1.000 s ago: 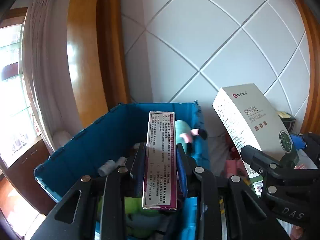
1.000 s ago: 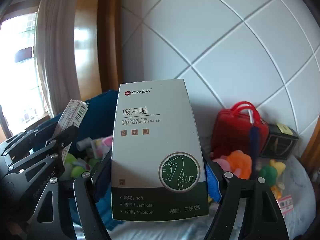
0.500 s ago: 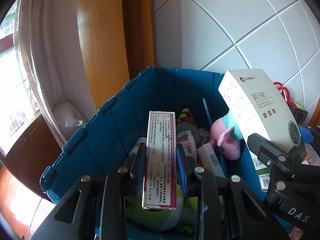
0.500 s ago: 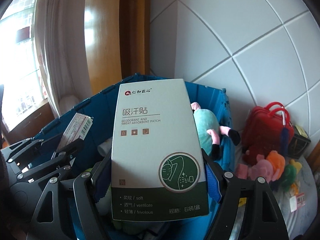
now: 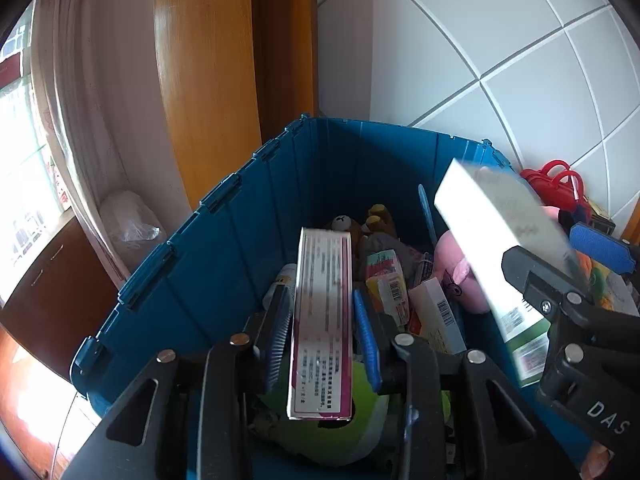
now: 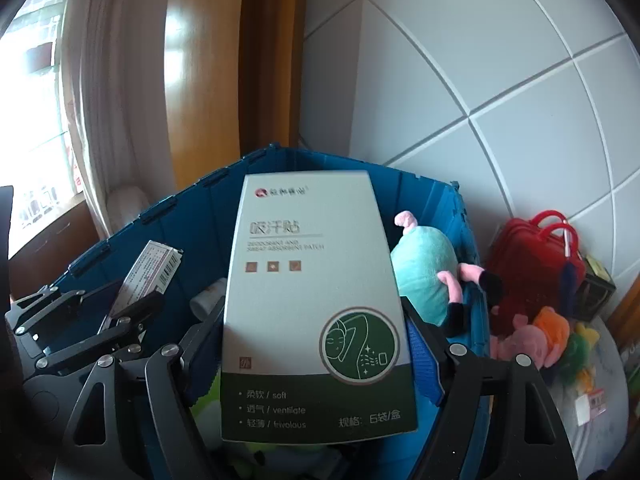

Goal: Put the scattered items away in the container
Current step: 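Open both tools to drop the boxes into the crate, then move both tools back toward the remaining items on the bed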

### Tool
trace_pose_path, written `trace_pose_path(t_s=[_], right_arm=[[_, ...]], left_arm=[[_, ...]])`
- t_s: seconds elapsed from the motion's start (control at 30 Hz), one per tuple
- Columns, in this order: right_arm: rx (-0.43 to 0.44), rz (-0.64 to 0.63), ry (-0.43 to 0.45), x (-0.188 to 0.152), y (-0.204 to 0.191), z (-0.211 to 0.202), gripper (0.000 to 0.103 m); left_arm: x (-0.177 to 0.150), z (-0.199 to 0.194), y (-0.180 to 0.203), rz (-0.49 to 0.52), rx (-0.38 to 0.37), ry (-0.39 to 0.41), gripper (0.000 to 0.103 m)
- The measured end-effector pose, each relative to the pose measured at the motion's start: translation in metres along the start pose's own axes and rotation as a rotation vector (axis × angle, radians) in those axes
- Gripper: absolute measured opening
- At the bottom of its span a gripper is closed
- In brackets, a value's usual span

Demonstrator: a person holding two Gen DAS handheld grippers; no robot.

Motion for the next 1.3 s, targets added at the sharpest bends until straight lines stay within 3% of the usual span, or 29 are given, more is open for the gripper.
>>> trace_pose_path(t_s=[0.07, 0.13, 0.3, 0.43, 0.7, 0.93, 1.13, 1.3], right_arm=[[-0.010, 0.001, 0.003, 0.001, 0.000, -0.003, 0.081], [-0.013, 0.001, 0.005, 0.000, 0.003, -0.006, 0.082], [-0.020, 0.023, 0.014, -0.007, 0.013, -0.023, 0.085], [-0.023, 0.032, 0.030, -0.018, 0.025, -0.043, 0.089], [-0.035, 0.110, 0.039, -0.055, 0.071, -0.080, 0.092], [-0.126, 0.226, 0.030, -0.101, 0.155, -0.115, 0.092], [-0.215, 0.315, 0.023, -0.152, 0.254, -0.155, 0.092], [-0.278, 0.353, 0.000, -0.205, 0.348, -0.190, 0.092]], left_arm=[[-0.001, -0.003, 0.000, -0.002, 0.008, 0.008, 0.068], [-0.002, -0.007, 0.000, -0.002, 0.013, 0.019, 0.081], [-0.005, -0.014, 0.002, -0.003, -0.003, 0.025, 0.083], [-0.013, -0.030, 0.006, -0.001, -0.015, 0.053, 0.097], [-0.026, -0.073, 0.042, 0.030, -0.066, 0.136, 0.098], [-0.038, -0.111, 0.133, 0.117, -0.184, 0.195, 0.098], [-0.062, -0.135, 0.239, 0.182, -0.286, 0.214, 0.098], [-0.096, -0.135, 0.330, 0.176, -0.338, 0.186, 0.099]])
Point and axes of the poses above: each gripper's, at about its wrist camera, not at the fingertips, and z roughly the way its jaws point, y to its right, x to its top, the point moved 6 cm from there along z, roughly the way its jaws point, and after that the axes turned 5 degrees about -y, right-handed, at the moved point
